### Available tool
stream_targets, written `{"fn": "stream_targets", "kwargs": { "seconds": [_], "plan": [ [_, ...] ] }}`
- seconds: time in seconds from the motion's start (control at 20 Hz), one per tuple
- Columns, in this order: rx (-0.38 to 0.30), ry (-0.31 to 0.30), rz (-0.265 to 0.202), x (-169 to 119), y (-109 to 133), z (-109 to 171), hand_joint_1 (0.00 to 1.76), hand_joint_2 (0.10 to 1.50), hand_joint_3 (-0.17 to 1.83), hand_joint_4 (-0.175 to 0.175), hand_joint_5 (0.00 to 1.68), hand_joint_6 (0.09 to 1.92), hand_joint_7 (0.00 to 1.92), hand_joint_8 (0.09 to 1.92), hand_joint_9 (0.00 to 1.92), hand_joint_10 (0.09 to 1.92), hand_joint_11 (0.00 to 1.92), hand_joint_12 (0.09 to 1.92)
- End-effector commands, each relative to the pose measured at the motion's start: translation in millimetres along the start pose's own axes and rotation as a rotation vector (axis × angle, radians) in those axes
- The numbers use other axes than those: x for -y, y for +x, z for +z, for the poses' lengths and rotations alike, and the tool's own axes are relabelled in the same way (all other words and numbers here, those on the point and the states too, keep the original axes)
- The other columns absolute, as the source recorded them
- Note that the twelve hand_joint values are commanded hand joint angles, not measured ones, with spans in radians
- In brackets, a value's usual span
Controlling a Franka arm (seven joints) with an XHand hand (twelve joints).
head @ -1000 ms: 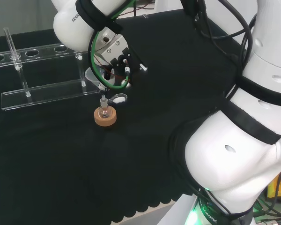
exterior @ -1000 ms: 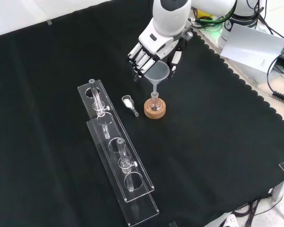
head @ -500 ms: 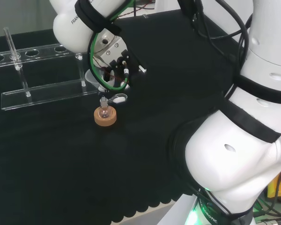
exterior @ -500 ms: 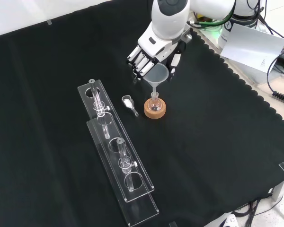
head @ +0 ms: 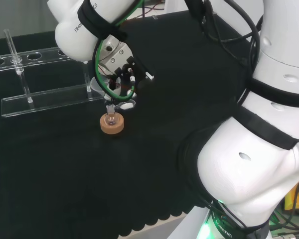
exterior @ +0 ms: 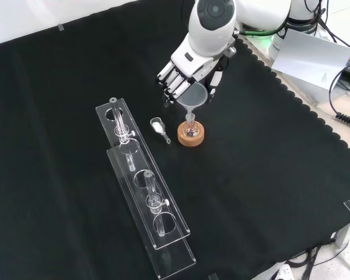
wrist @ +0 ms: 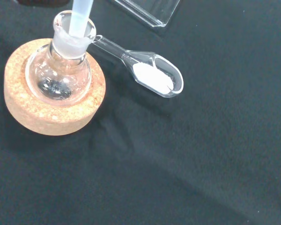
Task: Place the funnel on the round-bottom flask.
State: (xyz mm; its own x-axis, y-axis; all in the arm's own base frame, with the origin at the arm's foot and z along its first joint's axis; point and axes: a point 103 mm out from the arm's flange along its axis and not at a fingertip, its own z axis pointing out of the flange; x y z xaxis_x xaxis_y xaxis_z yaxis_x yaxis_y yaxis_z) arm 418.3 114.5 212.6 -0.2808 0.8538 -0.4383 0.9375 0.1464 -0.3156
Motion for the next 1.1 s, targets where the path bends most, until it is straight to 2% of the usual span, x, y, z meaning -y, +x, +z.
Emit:
{"fn": "stream_targets", "kwargs": {
  "seconds": [0.05, 1.1],
  "plan": [
    [0.024, 0.006, 0.004, 0.3, 3.3, 2.5, 0.77, 1.00, -0.17, -0.054, 0.40, 0.72, 0.42, 0.77, 0.70, 0.62, 0.30, 1.34],
    [-0.023, 0.029, 0.003, -2.1, 6.4, 12.4, 0.76, 1.00, -0.17, -0.054, 0.39, 0.71, 0.39, 0.77, 0.67, 0.63, 0.30, 1.34]
  ]
}}
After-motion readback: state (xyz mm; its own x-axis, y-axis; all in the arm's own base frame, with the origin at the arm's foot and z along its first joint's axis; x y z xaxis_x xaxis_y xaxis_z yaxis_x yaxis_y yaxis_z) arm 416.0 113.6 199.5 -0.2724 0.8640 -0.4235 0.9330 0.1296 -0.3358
